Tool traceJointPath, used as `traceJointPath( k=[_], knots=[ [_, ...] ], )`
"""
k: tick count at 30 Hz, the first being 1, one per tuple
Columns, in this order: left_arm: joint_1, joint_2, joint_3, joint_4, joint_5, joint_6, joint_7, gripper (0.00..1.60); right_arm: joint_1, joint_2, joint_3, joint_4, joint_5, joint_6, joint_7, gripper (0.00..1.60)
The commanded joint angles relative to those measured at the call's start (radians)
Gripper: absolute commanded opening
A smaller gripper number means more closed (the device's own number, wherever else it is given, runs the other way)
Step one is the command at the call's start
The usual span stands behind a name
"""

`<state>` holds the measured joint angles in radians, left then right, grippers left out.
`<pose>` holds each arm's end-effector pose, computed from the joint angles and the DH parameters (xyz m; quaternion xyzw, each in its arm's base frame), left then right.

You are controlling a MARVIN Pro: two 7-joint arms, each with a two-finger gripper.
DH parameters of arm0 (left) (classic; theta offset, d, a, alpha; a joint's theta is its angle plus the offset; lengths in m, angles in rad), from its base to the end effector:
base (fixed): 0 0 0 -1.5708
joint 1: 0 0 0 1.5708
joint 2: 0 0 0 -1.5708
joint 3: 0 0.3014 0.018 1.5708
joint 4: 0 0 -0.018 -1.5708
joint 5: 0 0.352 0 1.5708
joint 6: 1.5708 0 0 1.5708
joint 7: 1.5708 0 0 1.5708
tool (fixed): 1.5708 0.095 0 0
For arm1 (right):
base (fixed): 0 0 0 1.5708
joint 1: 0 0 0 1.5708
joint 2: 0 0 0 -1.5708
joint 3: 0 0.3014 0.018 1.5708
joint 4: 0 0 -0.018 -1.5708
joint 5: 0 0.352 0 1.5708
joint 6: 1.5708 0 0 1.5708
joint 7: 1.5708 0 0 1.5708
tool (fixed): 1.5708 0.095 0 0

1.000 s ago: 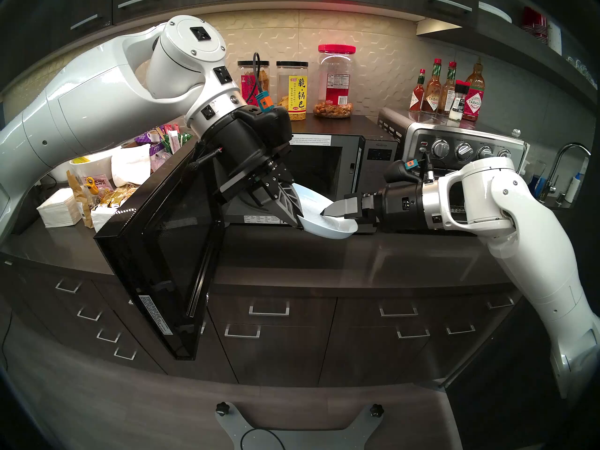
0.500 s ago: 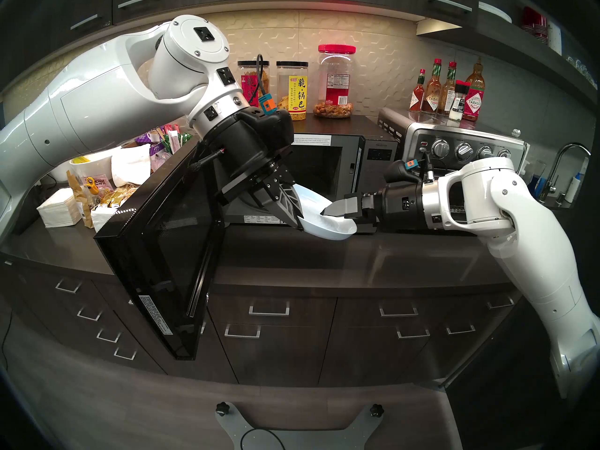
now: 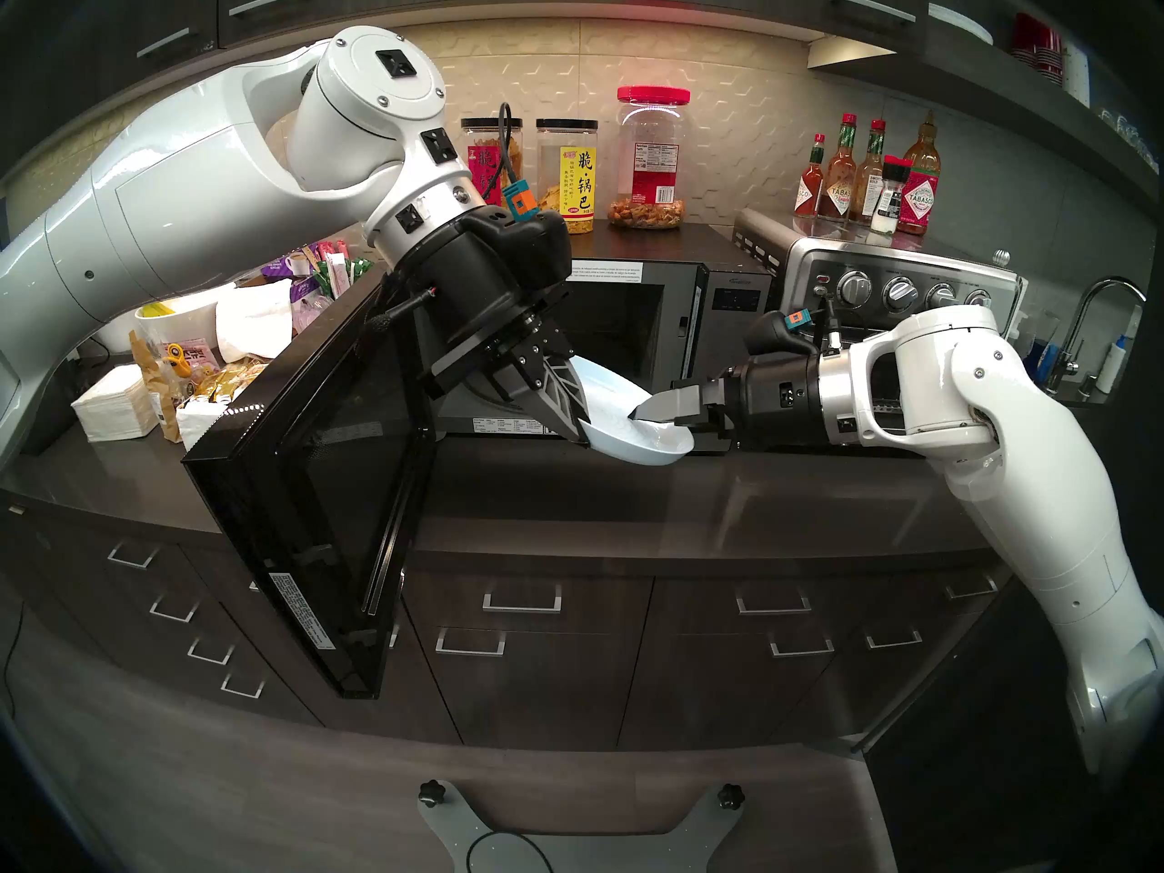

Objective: Open the microwave, put the plate inside, and close the door

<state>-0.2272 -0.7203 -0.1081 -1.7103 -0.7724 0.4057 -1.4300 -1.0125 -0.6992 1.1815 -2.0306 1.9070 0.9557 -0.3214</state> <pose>0.4170 -0.0936 0.0652 0.4770 -0.8198 0.2164 0.2316 0.4185 0.0339 -0.0461 -0.8265 -0.1839 -0.3609 0.3909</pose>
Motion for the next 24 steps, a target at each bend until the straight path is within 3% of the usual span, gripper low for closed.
traceJointPath(
  k=[1, 7, 10, 18, 22, 24],
  knots=[
    [-0.018, 0.004, -0.011, -0.003, 0.003, -0.003, -0.009, 0.0, 0.006, -0.001, 0.009, -0.003, 0.007, -0.007, -0.004, 1.14],
    [-0.02, 0.005, -0.009, -0.007, 0.006, -0.006, -0.01, 0.0, 0.004, -0.001, 0.009, -0.005, 0.008, -0.007, -0.004, 1.02],
    [-0.022, 0.006, -0.008, -0.01, 0.009, -0.007, -0.008, 0.0, 0.003, -0.001, 0.01, -0.008, 0.009, -0.008, -0.007, 0.78],
    [-0.021, 0.008, -0.009, -0.013, 0.009, -0.008, -0.005, 0.0, 0.0, -0.002, 0.011, -0.009, 0.004, -0.008, -0.005, 0.57],
    [-0.02, 0.01, -0.01, -0.014, 0.009, -0.007, -0.002, 0.0, 0.0, -0.004, 0.012, -0.009, 0.0, -0.007, -0.004, 0.25],
    [-0.02, 0.01, -0.011, -0.014, 0.008, -0.007, 0.0, 0.0, 0.0, -0.004, 0.013, -0.01, -0.001, -0.006, -0.004, 0.0]
  ],
)
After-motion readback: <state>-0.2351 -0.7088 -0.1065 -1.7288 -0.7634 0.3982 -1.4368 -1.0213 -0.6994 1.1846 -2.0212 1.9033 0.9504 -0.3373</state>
